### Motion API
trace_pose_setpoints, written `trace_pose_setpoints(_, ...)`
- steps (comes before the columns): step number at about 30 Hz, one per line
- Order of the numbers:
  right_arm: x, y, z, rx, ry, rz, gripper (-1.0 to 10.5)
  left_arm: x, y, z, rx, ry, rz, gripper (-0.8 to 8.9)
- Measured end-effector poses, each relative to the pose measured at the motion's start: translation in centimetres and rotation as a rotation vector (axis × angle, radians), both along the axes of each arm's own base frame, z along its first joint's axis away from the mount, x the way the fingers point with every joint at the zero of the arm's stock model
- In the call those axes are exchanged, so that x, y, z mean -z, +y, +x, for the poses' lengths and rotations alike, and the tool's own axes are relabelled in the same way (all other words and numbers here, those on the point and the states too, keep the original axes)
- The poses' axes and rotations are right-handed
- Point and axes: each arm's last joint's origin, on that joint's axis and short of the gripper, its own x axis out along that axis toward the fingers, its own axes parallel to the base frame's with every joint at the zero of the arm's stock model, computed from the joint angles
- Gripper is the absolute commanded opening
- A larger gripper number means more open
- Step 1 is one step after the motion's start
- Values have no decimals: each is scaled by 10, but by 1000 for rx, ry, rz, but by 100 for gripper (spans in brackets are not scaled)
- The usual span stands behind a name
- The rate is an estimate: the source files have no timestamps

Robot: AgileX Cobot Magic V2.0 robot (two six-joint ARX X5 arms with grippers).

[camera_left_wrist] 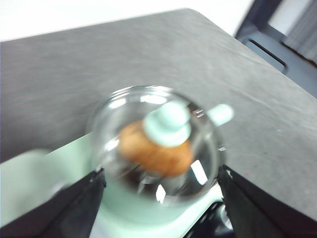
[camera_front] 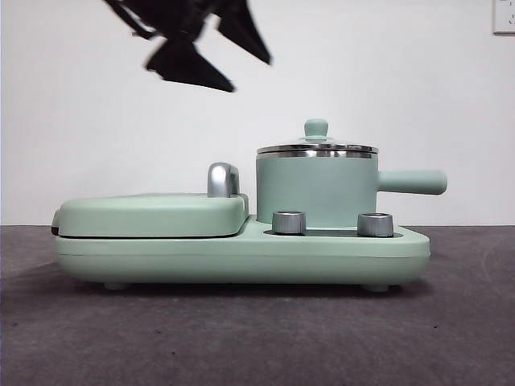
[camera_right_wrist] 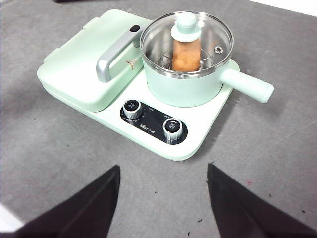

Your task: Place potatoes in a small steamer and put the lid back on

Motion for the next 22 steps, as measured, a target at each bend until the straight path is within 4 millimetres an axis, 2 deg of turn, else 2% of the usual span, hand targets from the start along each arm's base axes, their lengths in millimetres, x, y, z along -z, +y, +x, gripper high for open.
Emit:
trace_pose_setpoints(1,0,0,0,-2,1,1,267,2,12,-7,-21,0,0,364)
trace_pose_setpoints(7,0,0,0,-2,2,1,268,22,49,-42,-83,40,16,339)
trace_pose_setpoints(13,1,1,3,-6,20,-4,268,29,84,-88,-156,21,-19,339)
trace_pose_setpoints(22,8,13,28,-47,97,-6,268,38,112,-142,-218,33,-47,339)
